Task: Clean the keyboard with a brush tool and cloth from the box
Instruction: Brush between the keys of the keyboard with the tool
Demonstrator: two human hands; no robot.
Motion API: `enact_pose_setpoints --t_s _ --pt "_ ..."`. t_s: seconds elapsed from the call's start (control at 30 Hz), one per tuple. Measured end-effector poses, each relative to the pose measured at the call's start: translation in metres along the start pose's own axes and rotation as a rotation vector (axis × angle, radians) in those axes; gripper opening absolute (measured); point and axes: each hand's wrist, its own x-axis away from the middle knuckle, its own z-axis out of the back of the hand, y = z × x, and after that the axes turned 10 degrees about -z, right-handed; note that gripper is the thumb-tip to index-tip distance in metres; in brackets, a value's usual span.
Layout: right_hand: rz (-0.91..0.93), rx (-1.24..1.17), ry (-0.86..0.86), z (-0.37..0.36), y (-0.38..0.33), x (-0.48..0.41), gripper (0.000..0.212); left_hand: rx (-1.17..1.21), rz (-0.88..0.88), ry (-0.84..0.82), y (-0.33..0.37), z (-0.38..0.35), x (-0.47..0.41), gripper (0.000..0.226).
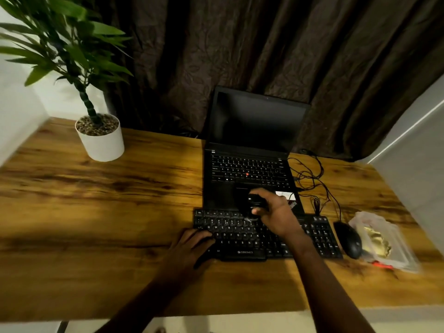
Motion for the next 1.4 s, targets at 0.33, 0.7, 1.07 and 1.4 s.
enact_pose_setpoints --t_s 0.33,0.7,1.07,1.4 --pt "0.035 -0.034 -0.024 -0.006 -0.009 0.0 0.052 0.022 0.013 -0.028 -0.003 -0.005 0.001 0.048" --pt "0.093 -0.055 -0.071 -0.026 -0.021 0.042 0.045 0.019 0.039 -0.058 0.0 0.003 -0.002 0.053" --pt "-0.358 -1.006 0.219 -0.026 0.012 0.09 0.036 0.034 0.055 0.06 0.013 0.007 -0.012 0.05" --pt "-0.511 -1.548 0.113 0.007 0.041 0.097 0.024 0.892 0.668 0.155 0.147 0.006 -0.138 0.018"
